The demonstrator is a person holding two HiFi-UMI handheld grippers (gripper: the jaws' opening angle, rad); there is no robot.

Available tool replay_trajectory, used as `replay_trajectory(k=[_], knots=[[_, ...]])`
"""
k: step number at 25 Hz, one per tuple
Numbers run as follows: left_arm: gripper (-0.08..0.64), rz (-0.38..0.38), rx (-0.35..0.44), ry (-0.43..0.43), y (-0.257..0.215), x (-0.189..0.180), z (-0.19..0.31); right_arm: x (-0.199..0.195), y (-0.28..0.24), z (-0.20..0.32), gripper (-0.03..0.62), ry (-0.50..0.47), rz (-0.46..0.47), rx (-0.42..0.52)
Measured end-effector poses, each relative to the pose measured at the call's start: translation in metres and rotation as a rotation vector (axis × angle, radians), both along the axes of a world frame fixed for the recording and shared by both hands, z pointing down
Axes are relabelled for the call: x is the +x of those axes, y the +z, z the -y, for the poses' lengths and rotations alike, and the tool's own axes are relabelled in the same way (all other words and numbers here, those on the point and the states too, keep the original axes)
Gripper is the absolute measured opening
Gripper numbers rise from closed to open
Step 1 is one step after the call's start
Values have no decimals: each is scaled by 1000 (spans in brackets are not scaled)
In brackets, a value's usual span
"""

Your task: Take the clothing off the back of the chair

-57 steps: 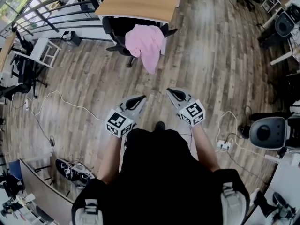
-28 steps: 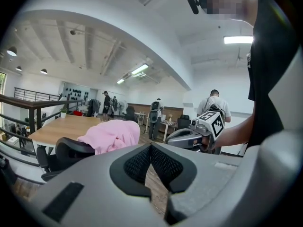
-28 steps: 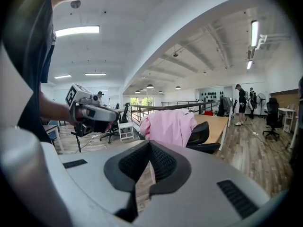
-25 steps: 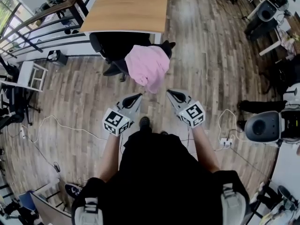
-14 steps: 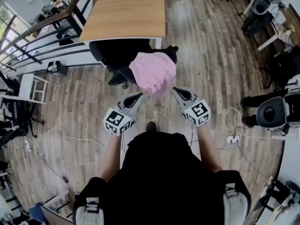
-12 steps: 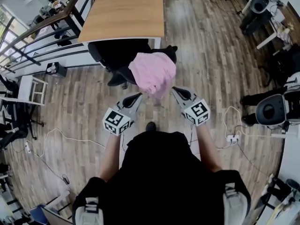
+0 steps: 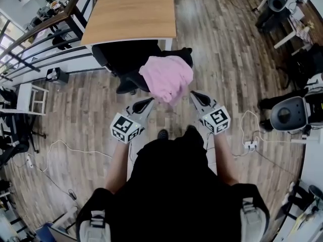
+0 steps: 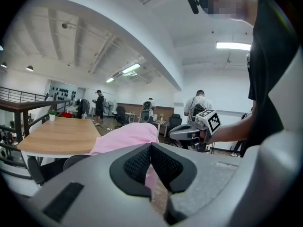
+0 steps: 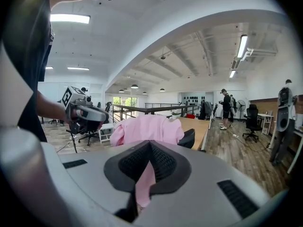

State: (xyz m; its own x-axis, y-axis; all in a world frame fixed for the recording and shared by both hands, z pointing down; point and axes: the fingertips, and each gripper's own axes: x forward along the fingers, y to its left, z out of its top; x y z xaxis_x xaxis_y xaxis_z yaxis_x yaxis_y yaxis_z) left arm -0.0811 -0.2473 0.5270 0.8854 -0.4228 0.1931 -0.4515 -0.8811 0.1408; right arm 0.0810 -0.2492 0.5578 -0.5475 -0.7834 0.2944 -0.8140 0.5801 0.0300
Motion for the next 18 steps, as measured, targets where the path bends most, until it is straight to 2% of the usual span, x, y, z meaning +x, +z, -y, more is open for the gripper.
replay_trajectory(k=[7, 12, 16, 18], knots=[[2, 14, -18, -39, 4, -9, 19, 14, -10, 29, -2, 19, 0, 10], [2, 11, -24, -74, 4, 0, 36, 19, -14, 48, -2, -10, 33, -5], [3, -15, -38, -150, 1, -3, 53, 15, -23, 73, -1, -80, 56, 49], [3, -30, -47, -179, 0, -7, 60, 11, -27, 84, 0, -94, 57, 45]])
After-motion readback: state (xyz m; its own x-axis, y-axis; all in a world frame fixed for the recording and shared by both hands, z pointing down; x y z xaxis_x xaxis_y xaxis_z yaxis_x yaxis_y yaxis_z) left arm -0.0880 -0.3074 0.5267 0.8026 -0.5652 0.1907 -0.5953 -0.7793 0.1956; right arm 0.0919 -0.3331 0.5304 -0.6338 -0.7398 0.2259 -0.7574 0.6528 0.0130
